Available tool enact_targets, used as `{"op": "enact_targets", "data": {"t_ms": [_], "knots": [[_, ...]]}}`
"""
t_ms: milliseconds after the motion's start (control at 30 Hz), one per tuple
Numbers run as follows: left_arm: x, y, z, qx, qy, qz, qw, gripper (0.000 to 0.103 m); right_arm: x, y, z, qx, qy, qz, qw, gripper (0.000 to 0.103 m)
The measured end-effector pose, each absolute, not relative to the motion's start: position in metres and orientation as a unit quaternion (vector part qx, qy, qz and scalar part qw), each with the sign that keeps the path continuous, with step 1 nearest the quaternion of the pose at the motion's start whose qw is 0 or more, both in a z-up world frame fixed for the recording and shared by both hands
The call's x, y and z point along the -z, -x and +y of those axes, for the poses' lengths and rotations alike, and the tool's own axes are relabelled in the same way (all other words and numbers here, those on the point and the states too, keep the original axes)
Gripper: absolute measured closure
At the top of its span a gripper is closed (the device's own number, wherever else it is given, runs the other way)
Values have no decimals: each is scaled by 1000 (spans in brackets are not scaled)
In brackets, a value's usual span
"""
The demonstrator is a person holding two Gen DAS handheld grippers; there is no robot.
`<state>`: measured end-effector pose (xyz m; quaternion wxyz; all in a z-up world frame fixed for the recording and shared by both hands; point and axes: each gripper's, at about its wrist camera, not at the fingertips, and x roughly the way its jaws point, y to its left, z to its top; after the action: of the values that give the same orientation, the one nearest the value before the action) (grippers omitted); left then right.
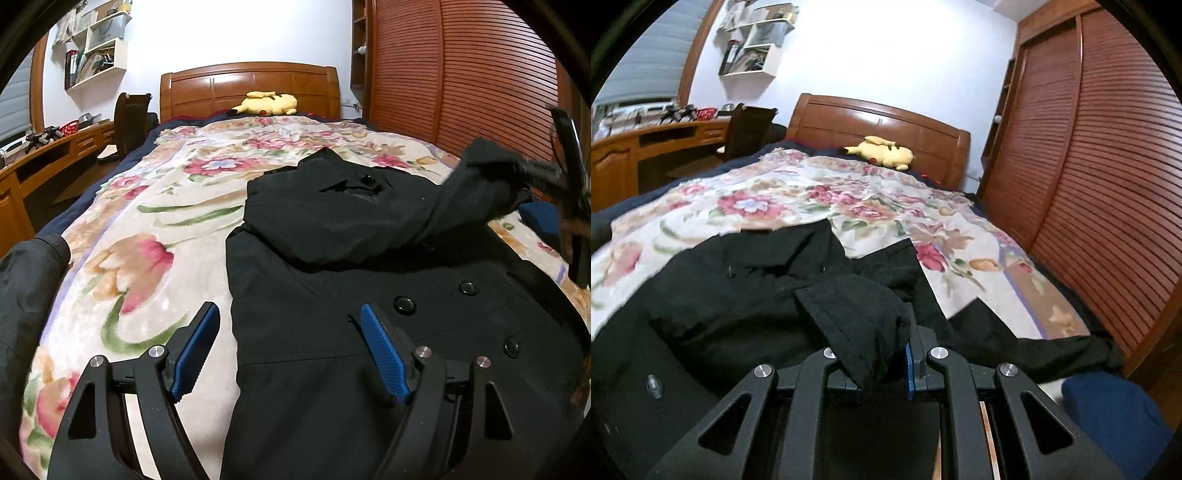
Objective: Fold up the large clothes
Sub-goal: 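Fold the gripped sleeve across the coat front and open the right tool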
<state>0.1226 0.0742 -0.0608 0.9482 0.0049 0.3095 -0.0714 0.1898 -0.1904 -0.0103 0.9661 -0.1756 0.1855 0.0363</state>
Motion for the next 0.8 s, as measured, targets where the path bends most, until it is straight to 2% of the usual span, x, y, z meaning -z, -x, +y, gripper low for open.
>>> {"op": "enact_targets", "data": {"t_ms": [167, 433, 733, 800], "knots": [[61, -125, 78, 72, 4, 313, 947, 24, 24, -176, -195, -53, 188, 234, 952, 88], [60, -122, 81, 73, 7, 310, 948, 24, 24, -113, -197, -77, 213, 204, 953, 88], [62, -121, 88, 81, 20, 312, 947, 24, 57, -78, -189, -106, 223, 276, 929, 88], [62, -120, 88, 81, 21, 312, 946, 24, 61, -80, -187, -92, 209, 299, 927, 85]]}}
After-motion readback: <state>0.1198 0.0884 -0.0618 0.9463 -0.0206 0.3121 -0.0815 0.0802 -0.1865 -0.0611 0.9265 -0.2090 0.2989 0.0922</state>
